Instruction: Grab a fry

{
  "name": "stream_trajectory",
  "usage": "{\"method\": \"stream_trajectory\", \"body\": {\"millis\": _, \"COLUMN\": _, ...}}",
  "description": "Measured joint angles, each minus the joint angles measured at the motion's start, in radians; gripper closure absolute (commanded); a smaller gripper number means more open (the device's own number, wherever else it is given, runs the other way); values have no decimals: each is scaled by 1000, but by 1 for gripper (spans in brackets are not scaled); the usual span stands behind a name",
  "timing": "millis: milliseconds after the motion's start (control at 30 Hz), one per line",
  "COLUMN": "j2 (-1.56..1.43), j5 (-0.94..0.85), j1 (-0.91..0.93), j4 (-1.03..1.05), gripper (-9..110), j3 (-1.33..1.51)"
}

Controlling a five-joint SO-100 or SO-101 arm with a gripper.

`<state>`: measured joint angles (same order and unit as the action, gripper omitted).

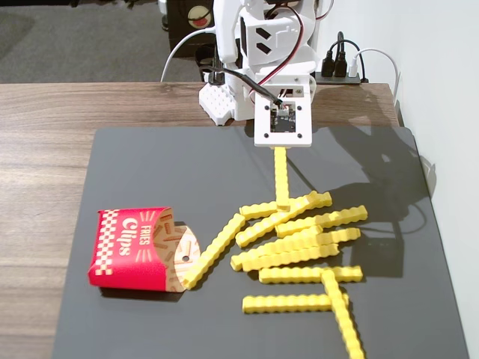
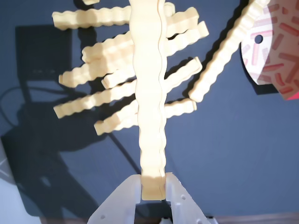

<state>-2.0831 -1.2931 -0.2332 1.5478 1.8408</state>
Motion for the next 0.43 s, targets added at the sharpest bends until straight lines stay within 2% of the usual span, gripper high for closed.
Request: {"method": "stream_trajectory", "body": {"millis": 433, "j2": 0, "j5": -6, "j1": 44, "j4": 9, "gripper": 101, "j3": -2}}
